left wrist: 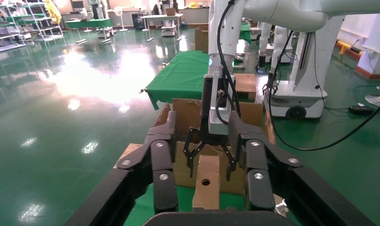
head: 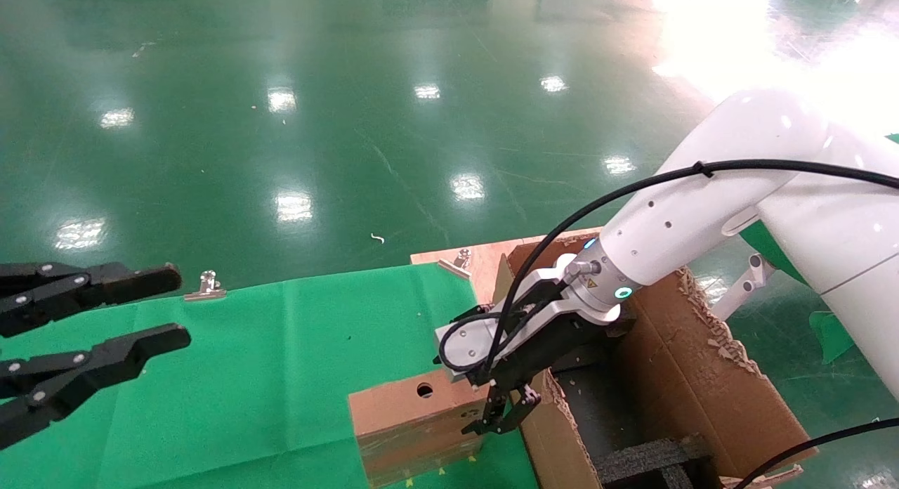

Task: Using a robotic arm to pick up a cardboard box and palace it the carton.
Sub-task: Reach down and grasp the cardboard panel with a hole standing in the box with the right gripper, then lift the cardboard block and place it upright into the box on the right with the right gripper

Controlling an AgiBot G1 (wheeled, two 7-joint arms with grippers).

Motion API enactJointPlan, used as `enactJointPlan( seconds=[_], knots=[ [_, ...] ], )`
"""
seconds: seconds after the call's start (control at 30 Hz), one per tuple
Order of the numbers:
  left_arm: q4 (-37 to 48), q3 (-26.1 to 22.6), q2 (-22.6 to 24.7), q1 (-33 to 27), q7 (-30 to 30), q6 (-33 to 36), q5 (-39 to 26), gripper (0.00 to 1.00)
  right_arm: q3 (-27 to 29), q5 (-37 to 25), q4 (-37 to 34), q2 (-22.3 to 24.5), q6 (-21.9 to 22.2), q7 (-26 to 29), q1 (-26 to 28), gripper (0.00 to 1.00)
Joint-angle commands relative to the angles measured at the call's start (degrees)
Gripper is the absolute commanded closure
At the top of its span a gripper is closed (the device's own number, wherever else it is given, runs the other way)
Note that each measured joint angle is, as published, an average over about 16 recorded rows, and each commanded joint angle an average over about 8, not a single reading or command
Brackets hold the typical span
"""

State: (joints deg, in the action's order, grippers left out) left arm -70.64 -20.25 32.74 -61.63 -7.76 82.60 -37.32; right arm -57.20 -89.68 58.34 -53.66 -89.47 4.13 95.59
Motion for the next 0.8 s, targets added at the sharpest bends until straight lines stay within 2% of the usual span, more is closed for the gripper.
enactJointPlan(
  seconds=[0.03, 0.8],
  knots=[
    [0.00, 0.00, 0.00, 0.00, 0.00, 0.00, 0.00, 0.00, 0.05, 0.04, 0.05, 0.03, -0.04, 0.03, -0.07, 1.00],
    [0.00, 0.00, 0.00, 0.00, 0.00, 0.00, 0.00, 0.00, 0.87, 1.07, -0.46, 0.41, 0.34, 0.49, 0.48, 1.00]
  ],
)
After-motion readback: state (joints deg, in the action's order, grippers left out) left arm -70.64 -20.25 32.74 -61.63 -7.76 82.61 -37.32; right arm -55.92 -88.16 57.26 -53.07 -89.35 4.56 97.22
